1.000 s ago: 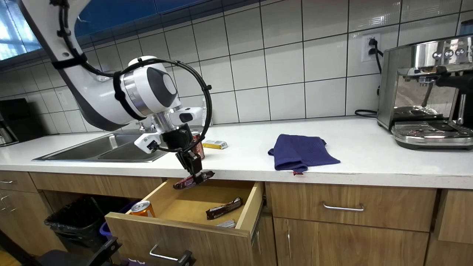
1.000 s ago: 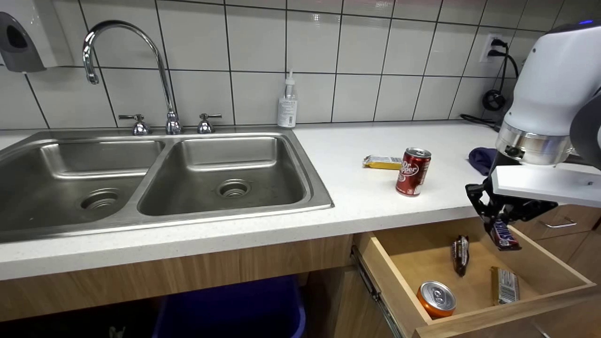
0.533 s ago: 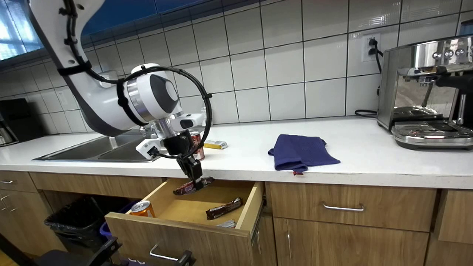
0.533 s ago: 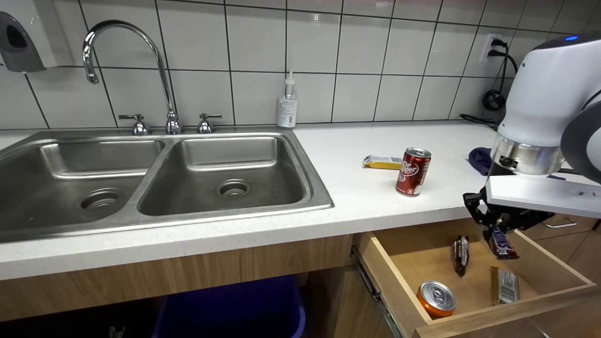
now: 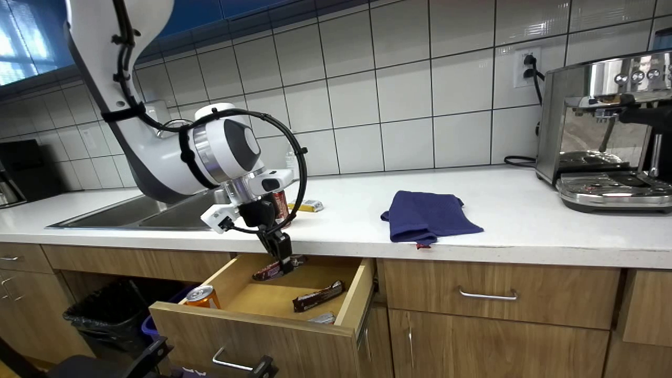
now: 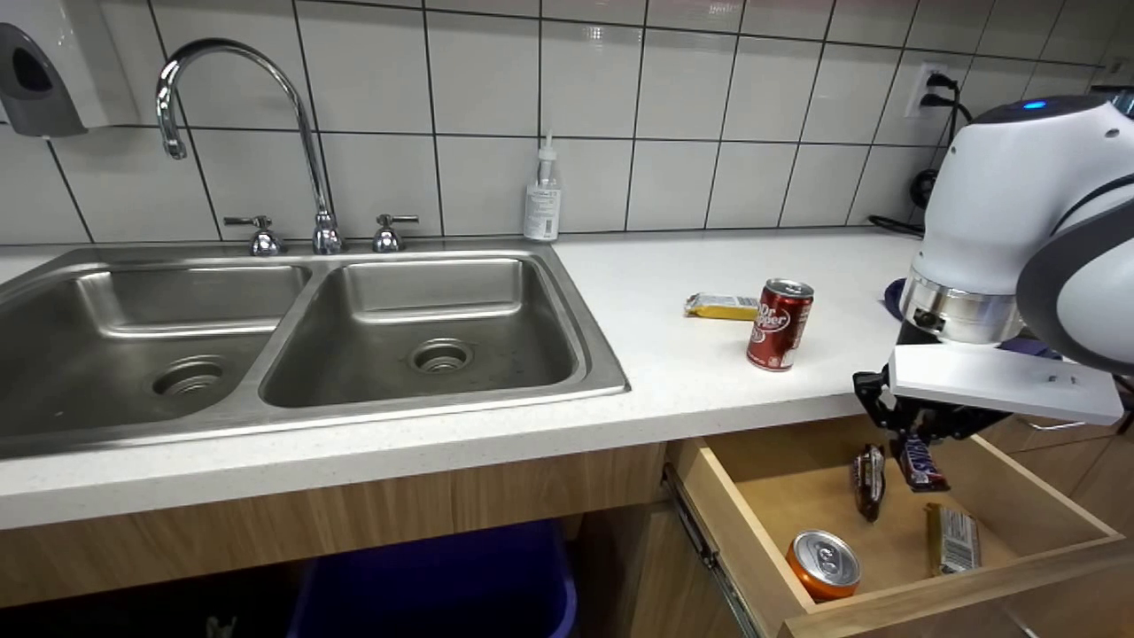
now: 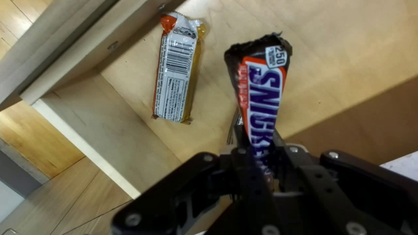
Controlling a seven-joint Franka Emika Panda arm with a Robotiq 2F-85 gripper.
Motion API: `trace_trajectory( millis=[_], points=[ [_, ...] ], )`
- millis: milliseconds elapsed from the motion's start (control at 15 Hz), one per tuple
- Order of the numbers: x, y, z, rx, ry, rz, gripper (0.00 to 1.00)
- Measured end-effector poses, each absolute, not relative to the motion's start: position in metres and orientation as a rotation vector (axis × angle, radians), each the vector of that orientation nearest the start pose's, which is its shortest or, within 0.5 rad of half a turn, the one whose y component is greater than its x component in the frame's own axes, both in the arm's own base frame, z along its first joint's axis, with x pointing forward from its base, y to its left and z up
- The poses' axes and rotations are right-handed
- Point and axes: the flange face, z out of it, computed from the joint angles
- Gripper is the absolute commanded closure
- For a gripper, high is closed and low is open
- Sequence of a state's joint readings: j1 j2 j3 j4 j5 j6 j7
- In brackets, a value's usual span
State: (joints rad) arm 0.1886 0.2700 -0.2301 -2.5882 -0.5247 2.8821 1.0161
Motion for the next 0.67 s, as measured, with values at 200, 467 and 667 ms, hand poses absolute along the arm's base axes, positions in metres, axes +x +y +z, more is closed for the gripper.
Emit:
trace_trajectory(
  millis=[200,467,667],
  points=[
    [0.4393,0.0030,0.1590,-3.186,0.883,-0.184,0.42],
    [0.4417,0.0016,0.1596,-3.176,0.883,-0.208,0.14],
    [0.4423,0.0004,0.1620,-3.164,0.869,-0.241,0.00]
  ],
)
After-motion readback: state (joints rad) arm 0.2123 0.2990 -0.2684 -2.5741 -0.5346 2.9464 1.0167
